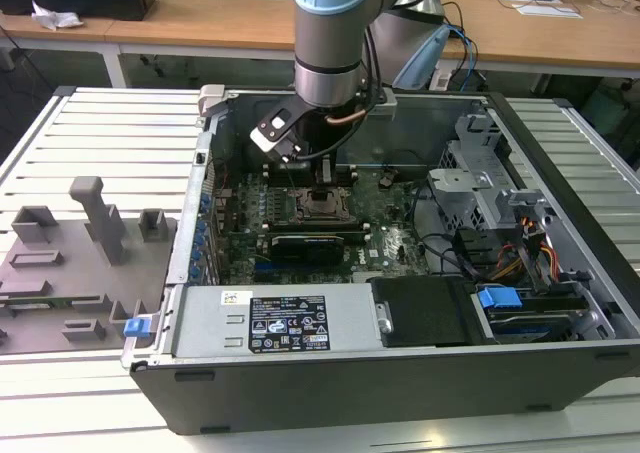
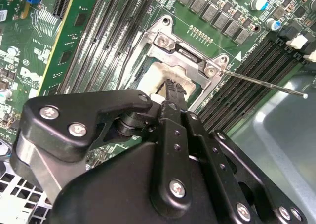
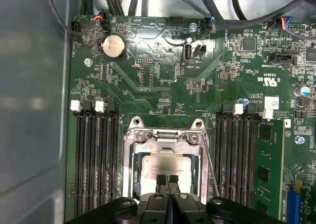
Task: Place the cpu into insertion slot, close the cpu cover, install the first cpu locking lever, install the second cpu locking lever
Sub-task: 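Install the first cpu locking lever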
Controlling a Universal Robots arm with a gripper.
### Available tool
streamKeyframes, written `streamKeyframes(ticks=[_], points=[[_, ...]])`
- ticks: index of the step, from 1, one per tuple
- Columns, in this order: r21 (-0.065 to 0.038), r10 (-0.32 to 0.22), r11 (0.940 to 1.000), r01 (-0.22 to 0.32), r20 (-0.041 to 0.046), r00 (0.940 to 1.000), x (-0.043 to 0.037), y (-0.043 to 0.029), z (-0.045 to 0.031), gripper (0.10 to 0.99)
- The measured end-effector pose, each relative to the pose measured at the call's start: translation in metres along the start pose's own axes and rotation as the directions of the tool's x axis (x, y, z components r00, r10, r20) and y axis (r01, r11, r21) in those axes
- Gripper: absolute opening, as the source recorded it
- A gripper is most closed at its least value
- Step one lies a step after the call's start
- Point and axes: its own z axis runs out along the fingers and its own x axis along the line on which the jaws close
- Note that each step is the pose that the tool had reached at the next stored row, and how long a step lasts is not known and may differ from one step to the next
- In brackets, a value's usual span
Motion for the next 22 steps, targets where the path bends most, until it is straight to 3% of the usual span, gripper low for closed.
streamKeyframes(ticks=[22], points=[[0.0,0.0,1.0,0.0,0.0004,1.0,0.0001,0.0003,-0.0099,0.106]])
